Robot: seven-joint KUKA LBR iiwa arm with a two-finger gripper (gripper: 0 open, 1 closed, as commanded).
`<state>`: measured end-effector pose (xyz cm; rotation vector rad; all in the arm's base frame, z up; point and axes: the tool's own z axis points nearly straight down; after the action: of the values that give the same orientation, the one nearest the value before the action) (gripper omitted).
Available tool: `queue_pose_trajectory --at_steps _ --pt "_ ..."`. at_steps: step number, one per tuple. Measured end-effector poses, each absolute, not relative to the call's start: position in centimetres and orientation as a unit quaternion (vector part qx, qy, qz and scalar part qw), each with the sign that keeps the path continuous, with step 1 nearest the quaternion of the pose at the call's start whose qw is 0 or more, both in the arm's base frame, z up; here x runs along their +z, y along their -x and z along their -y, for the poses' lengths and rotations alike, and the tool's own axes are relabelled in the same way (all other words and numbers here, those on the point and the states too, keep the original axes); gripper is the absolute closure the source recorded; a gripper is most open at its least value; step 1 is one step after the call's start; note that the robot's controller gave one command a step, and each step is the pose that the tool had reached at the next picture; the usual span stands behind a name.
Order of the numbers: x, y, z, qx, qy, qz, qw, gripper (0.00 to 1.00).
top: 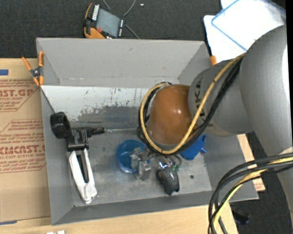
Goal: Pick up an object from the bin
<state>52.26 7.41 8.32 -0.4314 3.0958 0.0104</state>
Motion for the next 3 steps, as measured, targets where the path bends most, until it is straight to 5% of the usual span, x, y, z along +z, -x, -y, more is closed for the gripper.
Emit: queue_pose_trajectory --at_steps 1,2,3 --pt "8.9 -50.3 -8.1 0.004 0.140 -0.990 0.007 1.00" --pt "8.4 -51.5 -7.1 0.004 0.132 -0.991 0.008 1.00" --pt "9.6 -50.4 -7.7 0.004 0.138 -0.990 0.008 0.00"
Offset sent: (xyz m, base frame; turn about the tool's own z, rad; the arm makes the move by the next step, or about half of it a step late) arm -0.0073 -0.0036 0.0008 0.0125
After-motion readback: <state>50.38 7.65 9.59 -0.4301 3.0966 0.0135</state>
